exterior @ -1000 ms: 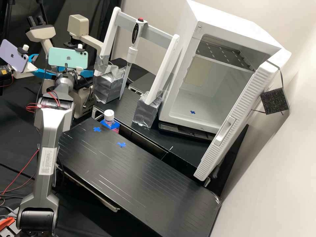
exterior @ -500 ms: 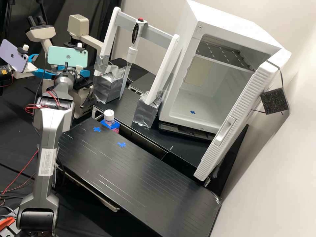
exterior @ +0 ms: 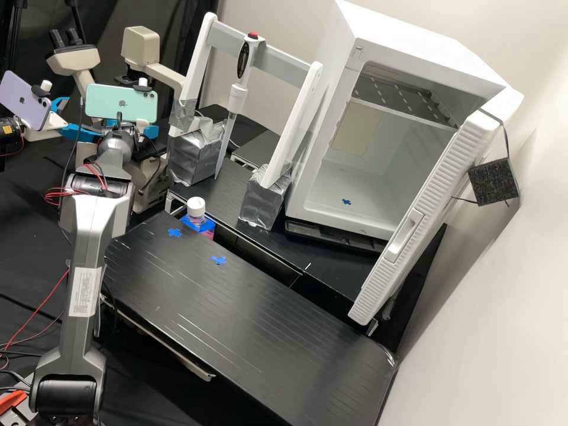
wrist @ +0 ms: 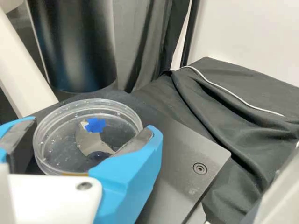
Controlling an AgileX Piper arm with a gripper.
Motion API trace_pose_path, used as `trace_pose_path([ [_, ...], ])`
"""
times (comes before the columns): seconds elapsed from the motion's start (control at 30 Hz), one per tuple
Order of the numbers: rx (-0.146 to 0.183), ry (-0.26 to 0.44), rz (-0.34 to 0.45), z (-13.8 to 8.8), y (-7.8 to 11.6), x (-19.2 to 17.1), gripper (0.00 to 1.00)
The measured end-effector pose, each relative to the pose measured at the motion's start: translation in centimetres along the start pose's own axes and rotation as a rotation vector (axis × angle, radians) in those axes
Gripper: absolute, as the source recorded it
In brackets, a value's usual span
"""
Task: Move the petri dish to the bench
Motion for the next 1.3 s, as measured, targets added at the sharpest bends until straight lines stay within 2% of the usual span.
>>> trace_pose_path([
  [0.13, 0.009, 0.001, -0.002, 0.0, 0.0, 0.0, 0.00],
  [0.5, 0.004, -0.002, -0.003, 0.2, 0.0, 0.0, 0.00],
  [0.83, 0.013, 0.000, -0.009, 0.4, 0.9, -2.5, 0.00],
  [0.9, 0.029, 0.011, -0.015, 0.1, 1.1, -3.4, 0.00],
  [0.97, 0.059, 0.022, -0.020, -0.2, 1.3, -4.3, 0.00],
  [1.3, 0.055, 0.033, -0.021, -0.7, 1.4, -6.0, 0.00],
])
